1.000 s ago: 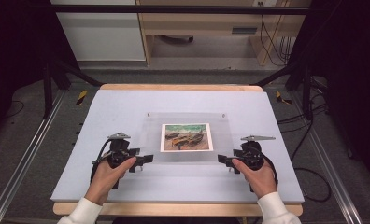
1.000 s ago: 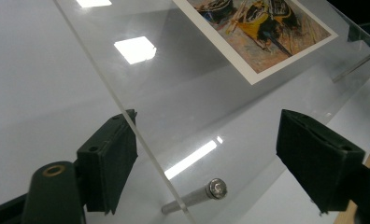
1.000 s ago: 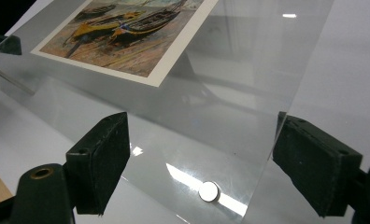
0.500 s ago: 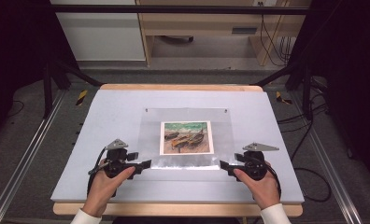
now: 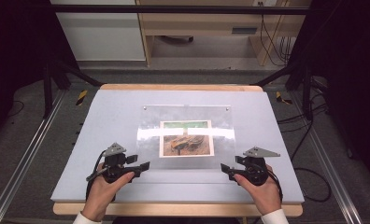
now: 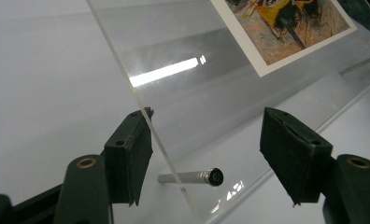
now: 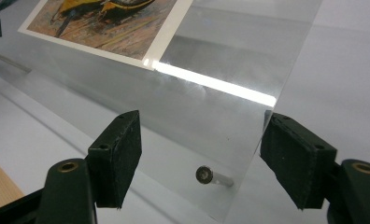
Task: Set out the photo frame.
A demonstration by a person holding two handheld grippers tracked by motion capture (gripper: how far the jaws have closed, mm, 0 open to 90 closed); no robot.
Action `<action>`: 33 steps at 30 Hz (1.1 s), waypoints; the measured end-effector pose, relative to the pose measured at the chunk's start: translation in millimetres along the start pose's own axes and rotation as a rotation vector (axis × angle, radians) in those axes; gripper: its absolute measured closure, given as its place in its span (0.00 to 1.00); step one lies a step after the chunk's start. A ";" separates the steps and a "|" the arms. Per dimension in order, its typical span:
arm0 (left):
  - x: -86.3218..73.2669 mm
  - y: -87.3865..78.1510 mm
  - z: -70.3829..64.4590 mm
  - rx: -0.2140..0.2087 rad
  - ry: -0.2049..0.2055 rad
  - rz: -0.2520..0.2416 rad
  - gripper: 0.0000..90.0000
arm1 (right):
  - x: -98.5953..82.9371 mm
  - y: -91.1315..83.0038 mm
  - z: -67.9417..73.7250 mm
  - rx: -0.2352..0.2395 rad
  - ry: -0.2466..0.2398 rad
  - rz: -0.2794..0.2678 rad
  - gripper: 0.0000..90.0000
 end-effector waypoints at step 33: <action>-16.6 -16.0 -5.1 0.034 -0.010 -0.024 0.56 | -20.9 -16.2 10.5 -0.050 -0.049 -0.019 0.52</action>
Point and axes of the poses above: each handheld gripper's, and its own axes: y roughly forward along the jaws, x roughly out of its top, z roughly to its left, the point moved 7 cm from there along y, roughly forward along the jaws, and after that the axes turned 8 degrees about x, right-handed, at the moved point
